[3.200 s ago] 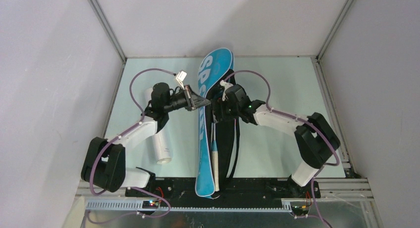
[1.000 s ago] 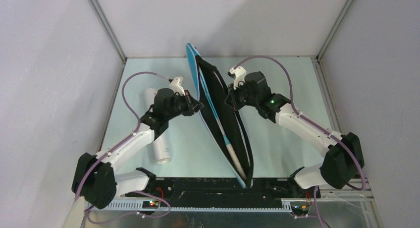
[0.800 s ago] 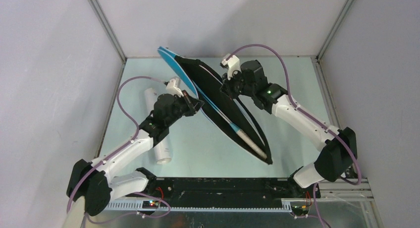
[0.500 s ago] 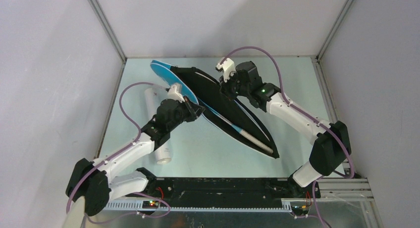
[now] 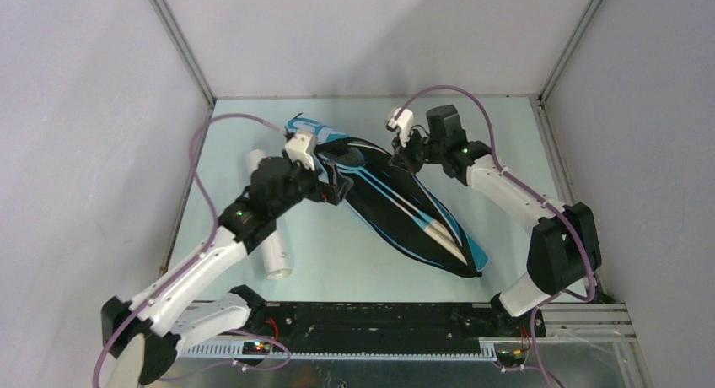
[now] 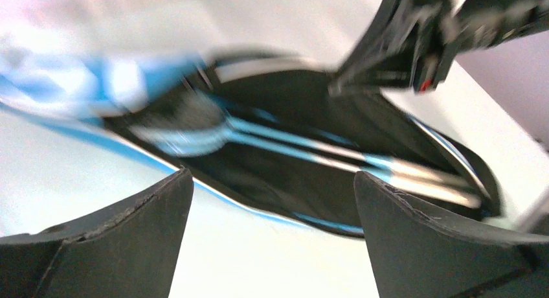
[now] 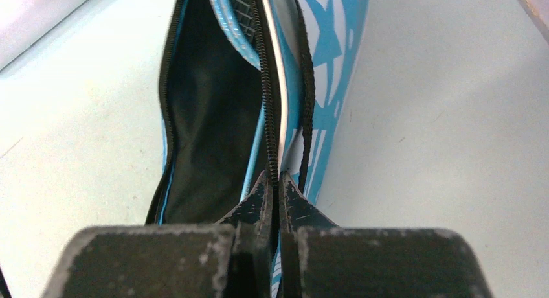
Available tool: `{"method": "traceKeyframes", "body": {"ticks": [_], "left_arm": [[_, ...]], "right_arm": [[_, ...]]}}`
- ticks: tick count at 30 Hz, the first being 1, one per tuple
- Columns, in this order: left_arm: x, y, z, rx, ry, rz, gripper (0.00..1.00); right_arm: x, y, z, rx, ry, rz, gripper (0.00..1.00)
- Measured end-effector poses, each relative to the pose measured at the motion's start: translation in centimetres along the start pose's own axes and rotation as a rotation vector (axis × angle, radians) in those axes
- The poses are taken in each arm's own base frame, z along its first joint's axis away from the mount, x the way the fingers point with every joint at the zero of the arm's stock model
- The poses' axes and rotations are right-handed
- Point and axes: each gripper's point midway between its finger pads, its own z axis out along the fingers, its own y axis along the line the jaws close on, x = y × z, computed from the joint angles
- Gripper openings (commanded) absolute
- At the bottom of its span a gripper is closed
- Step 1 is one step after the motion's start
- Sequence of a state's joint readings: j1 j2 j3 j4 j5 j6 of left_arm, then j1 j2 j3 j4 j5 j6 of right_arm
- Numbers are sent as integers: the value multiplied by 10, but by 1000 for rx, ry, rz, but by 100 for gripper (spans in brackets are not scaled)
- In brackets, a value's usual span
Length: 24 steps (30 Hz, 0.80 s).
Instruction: Pack up the badminton gear
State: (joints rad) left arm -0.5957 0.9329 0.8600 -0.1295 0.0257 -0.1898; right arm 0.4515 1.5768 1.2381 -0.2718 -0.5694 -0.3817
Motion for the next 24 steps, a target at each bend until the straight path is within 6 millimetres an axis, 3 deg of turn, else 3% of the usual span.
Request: {"method": "traceKeyframes", "body": {"ticks": [3, 5, 8, 11, 15, 18, 24], "left_arm": [[-56, 7, -17, -5, -162, 235, 100], [-79, 17, -23, -3, -198, 390, 100], [-92, 42, -21, 22, -142, 643, 100], [-71, 66, -14, 106, 10, 879, 100], [-2, 76, -11, 322, 267, 1038, 100], [38, 77, -22, 456, 400, 1086, 100], [87, 81, -39, 597, 553, 1104, 100]], "right_arm": [[8, 1, -9, -72, -1, -38, 0], [14, 10, -12, -137, 12, -66, 0], [20, 21, -17, -233, 33, -103, 0], [19, 25, -24, -312, 47, -134, 0], [11, 23, -36, -406, 45, -153, 0], [8, 23, -40, -464, 44, -152, 0], [13, 27, -36, -530, 70, -124, 0]]}}
